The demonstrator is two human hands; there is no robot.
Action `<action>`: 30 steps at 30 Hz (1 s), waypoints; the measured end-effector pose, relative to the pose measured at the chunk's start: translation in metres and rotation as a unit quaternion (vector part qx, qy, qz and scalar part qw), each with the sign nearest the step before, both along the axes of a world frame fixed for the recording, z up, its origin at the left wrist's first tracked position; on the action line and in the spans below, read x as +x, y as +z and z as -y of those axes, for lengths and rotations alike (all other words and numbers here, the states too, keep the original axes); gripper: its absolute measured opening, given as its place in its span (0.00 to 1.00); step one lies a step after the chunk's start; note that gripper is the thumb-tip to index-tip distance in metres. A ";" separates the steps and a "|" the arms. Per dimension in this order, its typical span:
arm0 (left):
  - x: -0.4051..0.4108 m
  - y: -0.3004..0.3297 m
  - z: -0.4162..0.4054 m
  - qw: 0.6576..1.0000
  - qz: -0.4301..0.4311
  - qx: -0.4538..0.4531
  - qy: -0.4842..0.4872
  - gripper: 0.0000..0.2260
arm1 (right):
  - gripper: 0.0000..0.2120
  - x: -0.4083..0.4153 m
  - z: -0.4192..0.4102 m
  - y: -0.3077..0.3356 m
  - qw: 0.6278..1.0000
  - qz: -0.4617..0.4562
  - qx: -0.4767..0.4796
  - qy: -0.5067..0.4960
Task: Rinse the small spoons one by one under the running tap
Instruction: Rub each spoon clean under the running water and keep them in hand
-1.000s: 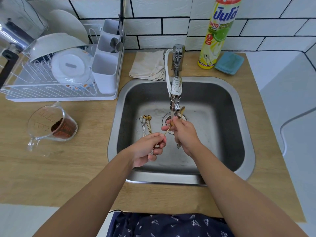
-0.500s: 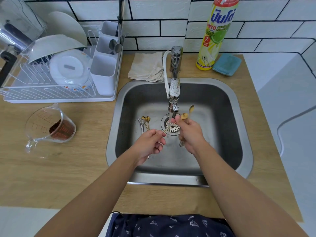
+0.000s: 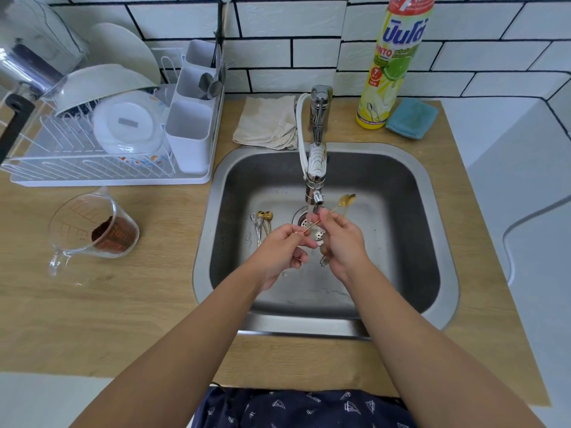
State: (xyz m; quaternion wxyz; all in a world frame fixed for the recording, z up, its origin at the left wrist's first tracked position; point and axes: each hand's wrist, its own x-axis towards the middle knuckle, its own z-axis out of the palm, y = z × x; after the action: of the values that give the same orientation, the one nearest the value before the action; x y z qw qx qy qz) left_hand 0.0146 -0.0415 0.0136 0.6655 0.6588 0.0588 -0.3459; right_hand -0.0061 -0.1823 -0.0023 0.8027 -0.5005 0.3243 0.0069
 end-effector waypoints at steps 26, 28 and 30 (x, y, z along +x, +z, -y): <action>0.000 0.002 0.035 0.989 -0.048 -0.111 0.081 0.07 | 0.10 -0.011 0.010 0.003 0.996 -0.001 -0.017 -0.084; 0.002 0.003 0.035 0.991 -0.061 -0.084 0.090 0.09 | 0.10 -0.011 0.006 0.004 0.997 0.003 -0.022 -0.081; 0.006 0.003 0.033 0.990 -0.079 -0.045 0.107 0.14 | 0.09 -0.011 0.002 0.006 0.996 0.009 -0.033 -0.078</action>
State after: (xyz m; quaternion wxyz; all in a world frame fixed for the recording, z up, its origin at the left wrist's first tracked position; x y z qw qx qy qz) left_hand 0.0203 -0.0747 0.0171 0.7212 0.5887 0.1655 -0.3254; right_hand -0.0167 -0.1841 0.0033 0.7867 -0.5002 0.3549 -0.0707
